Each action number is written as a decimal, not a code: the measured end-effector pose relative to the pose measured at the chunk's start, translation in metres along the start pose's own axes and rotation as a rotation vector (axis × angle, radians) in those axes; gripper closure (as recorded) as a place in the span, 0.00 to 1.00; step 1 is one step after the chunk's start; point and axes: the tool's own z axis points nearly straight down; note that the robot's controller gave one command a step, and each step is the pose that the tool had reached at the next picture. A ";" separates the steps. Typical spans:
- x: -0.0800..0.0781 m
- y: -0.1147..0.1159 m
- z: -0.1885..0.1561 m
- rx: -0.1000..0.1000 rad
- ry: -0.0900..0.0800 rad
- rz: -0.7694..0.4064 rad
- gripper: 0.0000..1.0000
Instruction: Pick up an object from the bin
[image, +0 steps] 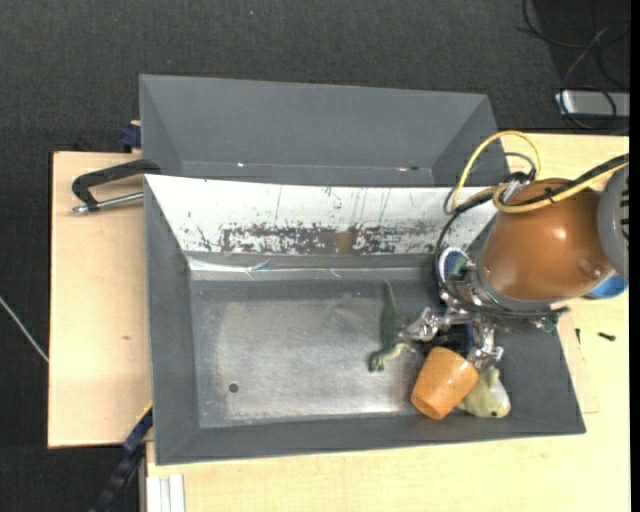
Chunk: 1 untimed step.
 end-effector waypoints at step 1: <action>0.003 0.006 0.006 -0.020 0.012 -0.003 1.00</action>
Offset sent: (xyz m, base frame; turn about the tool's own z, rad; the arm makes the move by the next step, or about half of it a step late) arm 0.0000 0.0000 0.0000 0.0000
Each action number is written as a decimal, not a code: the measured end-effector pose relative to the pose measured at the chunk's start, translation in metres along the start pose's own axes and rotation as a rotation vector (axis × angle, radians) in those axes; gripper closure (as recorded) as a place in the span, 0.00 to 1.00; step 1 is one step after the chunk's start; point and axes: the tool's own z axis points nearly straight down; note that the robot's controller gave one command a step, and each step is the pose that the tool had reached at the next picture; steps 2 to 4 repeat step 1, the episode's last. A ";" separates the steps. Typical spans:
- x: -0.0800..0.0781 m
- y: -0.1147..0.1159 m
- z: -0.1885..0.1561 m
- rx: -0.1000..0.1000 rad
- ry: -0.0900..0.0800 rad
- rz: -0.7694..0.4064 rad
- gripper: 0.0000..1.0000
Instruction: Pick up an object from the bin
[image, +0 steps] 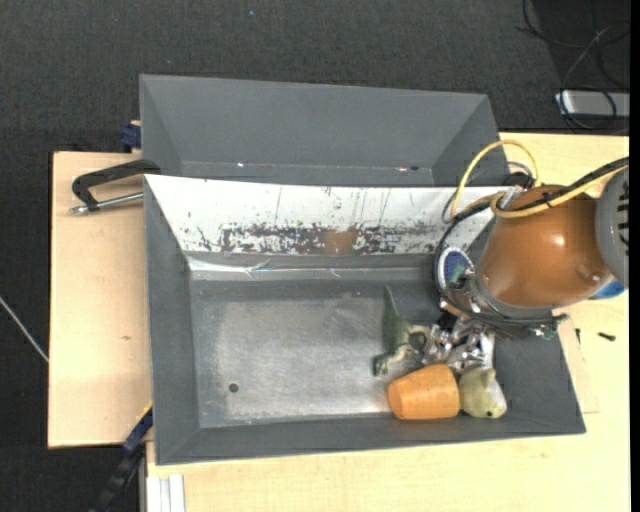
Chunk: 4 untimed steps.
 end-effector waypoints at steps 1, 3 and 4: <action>0.005 -0.003 -0.164 0.006 0.000 -0.193 1.00; 0.005 -0.003 -0.164 0.006 0.000 -0.193 1.00; 0.005 -0.003 -0.164 0.006 0.000 -0.193 1.00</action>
Offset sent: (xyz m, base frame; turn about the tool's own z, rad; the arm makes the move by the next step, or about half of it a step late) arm -0.0038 -0.0061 0.1592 -0.1967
